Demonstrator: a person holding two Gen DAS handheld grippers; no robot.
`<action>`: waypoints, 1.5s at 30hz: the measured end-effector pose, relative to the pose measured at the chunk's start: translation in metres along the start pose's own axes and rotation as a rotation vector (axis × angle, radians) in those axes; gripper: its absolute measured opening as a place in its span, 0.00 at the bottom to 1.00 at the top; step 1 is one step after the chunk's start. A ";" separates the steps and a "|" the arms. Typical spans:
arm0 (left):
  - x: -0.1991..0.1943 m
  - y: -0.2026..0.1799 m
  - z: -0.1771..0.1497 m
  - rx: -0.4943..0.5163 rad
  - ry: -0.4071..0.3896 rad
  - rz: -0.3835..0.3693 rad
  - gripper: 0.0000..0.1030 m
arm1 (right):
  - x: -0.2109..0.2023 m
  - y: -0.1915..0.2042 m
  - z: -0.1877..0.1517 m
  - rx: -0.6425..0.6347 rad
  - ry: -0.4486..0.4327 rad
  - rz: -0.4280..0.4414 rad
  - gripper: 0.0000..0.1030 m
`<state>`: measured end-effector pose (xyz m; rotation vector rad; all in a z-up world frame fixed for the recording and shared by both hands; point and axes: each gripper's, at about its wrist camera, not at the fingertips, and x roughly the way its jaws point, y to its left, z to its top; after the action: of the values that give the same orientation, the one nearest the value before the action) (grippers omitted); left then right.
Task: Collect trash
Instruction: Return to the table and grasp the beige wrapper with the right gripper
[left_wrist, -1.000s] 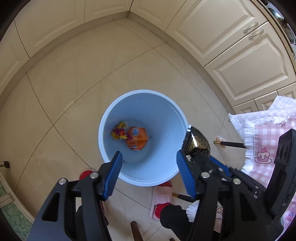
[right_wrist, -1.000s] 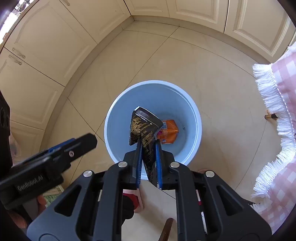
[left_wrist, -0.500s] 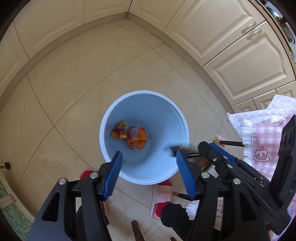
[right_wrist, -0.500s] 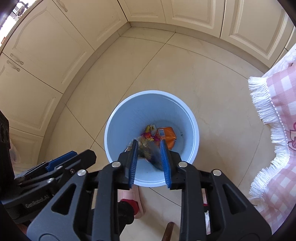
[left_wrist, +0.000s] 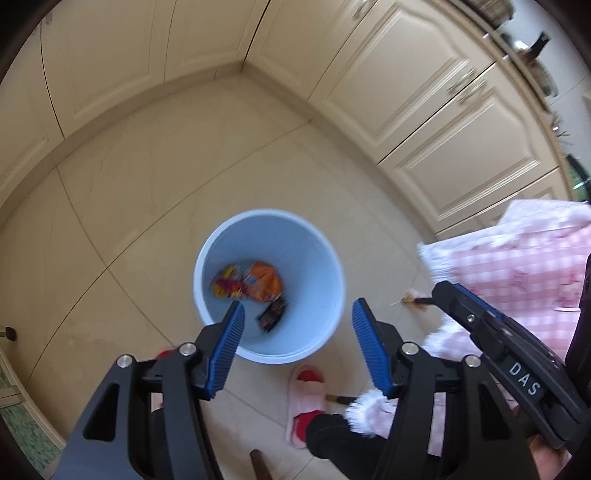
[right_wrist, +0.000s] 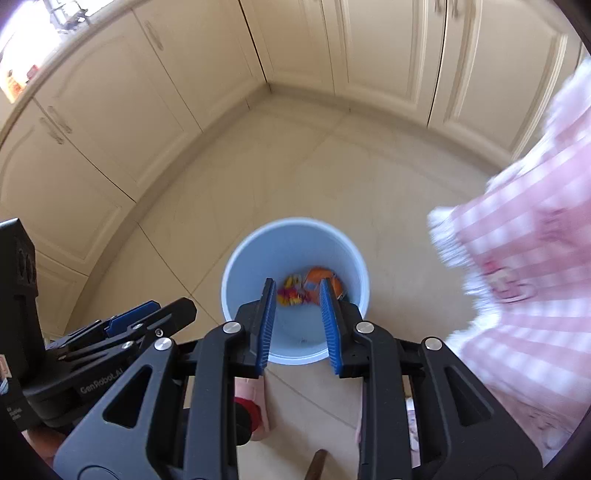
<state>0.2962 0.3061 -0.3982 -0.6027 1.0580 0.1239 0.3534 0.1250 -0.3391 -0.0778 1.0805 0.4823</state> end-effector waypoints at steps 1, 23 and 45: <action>-0.011 -0.006 -0.001 0.008 -0.020 -0.011 0.58 | -0.012 0.001 0.000 -0.007 -0.020 -0.003 0.25; -0.188 -0.288 -0.085 0.521 -0.234 -0.306 0.63 | -0.336 -0.150 -0.065 0.151 -0.548 -0.289 0.46; -0.170 -0.345 -0.112 0.626 -0.180 -0.284 0.63 | -0.294 -0.229 -0.070 0.057 -0.179 -0.299 0.32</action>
<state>0.2533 -0.0082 -0.1535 -0.1620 0.7685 -0.3855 0.2796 -0.2004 -0.1587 -0.1408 0.8875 0.1850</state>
